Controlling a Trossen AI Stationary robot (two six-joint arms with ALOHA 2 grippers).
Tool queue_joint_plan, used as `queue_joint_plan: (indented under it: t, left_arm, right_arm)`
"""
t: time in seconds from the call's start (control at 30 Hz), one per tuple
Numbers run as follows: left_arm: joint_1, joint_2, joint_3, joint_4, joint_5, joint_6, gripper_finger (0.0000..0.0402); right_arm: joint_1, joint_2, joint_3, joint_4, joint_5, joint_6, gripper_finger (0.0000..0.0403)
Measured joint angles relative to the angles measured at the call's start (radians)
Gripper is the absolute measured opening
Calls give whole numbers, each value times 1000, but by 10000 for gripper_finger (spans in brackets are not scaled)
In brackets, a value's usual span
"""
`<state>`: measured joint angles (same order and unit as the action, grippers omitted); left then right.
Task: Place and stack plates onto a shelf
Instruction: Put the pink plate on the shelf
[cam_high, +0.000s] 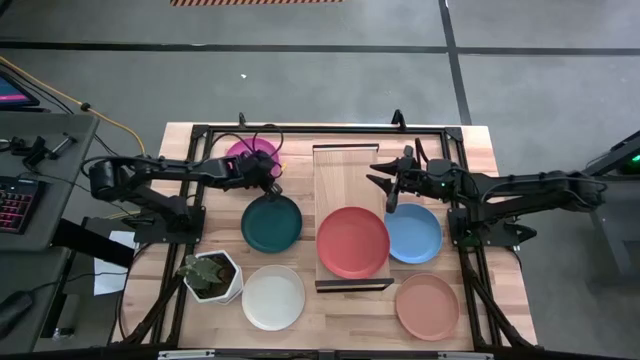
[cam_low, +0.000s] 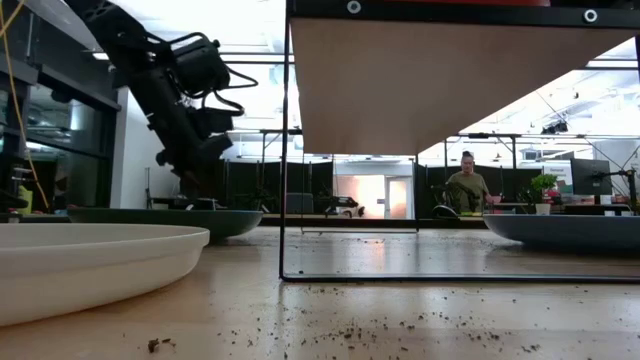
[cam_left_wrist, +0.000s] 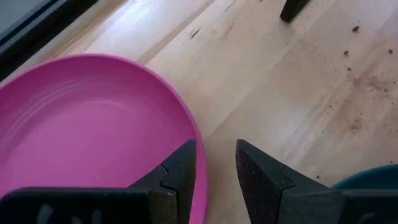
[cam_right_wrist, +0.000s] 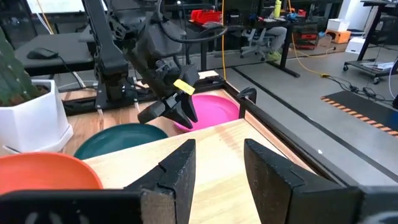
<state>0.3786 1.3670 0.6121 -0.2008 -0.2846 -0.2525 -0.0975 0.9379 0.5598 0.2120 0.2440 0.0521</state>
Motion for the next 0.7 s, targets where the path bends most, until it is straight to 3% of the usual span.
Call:
queue_joint_plan:
  t: [0.2, 0.4, 0.57, 0.7]
  left_arm:
    - [1, 70, 1, 19, -12, 12, 104]
    - [1, 78, 1, 27, -125, 19, 104]
    - [1, 77, 1, 22, -37, -3, 104]
    - [4, 83, 1, 24, -46, -6, 104]
  right_arm:
    - [0, 12, 0, 48, 0, 0, 126]
    - [0, 11, 0, 49, 0, 0, 126]
    - [0, 11, 0, 49, 0, 0, 126]
    - [0, 11, 0, 49, 0, 0, 126]
